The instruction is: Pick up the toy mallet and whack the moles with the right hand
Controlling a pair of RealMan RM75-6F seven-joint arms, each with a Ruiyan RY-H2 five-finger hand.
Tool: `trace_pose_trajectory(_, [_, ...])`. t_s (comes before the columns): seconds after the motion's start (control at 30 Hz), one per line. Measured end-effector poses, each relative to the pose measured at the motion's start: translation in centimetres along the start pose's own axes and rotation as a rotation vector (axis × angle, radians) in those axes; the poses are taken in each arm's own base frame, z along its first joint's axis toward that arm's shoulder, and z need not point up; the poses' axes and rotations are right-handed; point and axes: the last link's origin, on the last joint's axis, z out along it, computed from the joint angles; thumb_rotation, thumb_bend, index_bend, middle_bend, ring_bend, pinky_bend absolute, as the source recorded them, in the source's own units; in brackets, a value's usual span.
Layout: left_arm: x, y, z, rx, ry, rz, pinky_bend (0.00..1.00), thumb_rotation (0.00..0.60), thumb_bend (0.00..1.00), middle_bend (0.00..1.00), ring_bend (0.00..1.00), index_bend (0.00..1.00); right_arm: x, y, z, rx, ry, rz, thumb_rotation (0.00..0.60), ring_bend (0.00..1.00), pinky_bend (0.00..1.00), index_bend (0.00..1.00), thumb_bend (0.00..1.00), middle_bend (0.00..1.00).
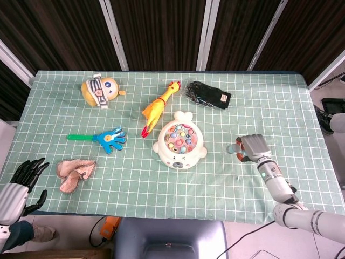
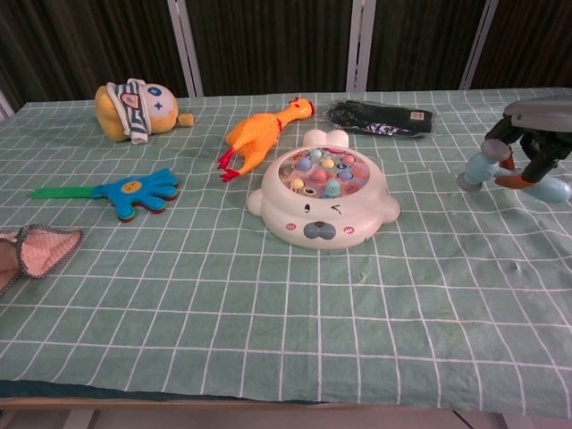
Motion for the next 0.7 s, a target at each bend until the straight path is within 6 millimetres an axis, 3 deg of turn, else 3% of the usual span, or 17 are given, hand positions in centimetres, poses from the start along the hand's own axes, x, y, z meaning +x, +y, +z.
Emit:
trace_pose_trajectory(0.4, [-0.2, 0.1, 0.2, 0.002, -0.002, 0.003, 0.00, 0.600, 0.50, 0.00, 0.00, 0.00, -4.4, 3.2, 1.3, 0.041, -0.035, 0.076, 0.600, 0.77, 0.71, 0.86, 0.56, 0.68])
trace_pose_trajectory(0.7, [-0.3, 0.1, 0.2, -0.001, -0.011, 0.005, 0.00, 0.600, 0.50, 0.00, 0.00, 0.00, -5.2, 3.2, 1.8, 0.052, -0.048, 0.094, 0.600, 0.77, 0.71, 0.86, 0.56, 0.68])
